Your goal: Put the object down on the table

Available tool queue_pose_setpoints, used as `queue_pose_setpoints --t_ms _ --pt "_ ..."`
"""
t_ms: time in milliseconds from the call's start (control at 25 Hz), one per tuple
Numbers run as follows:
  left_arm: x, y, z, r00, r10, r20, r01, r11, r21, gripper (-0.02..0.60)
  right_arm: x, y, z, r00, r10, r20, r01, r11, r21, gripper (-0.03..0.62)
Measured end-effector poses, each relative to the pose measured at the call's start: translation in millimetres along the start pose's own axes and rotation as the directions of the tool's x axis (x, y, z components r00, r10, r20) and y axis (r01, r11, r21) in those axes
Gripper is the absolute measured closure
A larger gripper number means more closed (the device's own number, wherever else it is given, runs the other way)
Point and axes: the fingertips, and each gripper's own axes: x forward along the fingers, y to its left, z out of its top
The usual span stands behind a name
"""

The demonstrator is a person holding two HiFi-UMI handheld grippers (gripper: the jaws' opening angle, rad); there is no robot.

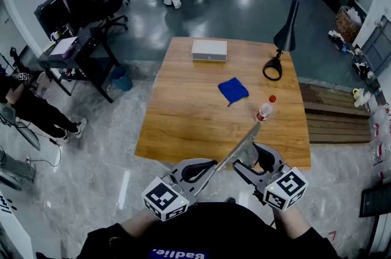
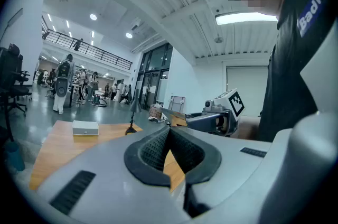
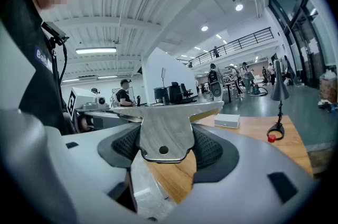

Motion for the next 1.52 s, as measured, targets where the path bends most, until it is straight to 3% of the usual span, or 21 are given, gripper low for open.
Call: queue_pose_setpoints --t_ms 800,1280,1520 --pt "13 2 3 1.000 0.026 -0.015 -0.026 1.000 0.005 0.578 0 -12 3 0.999 0.036 -0.008 -0.036 0.999 -0.013 0.301" --pt "33 21 7 0.987 0.159 -0.010 -0.159 0.987 0.021 0.578 6 -51 4 0.994 0.105 -0.003 -0.105 0.994 -0.007 0.301" --pt "37 41 17 0.984 0.179 0.012 -0.179 0.984 0.003 0.578 31 -68 -5 0.994 0.100 -0.042 -0.099 0.995 0.011 0.301"
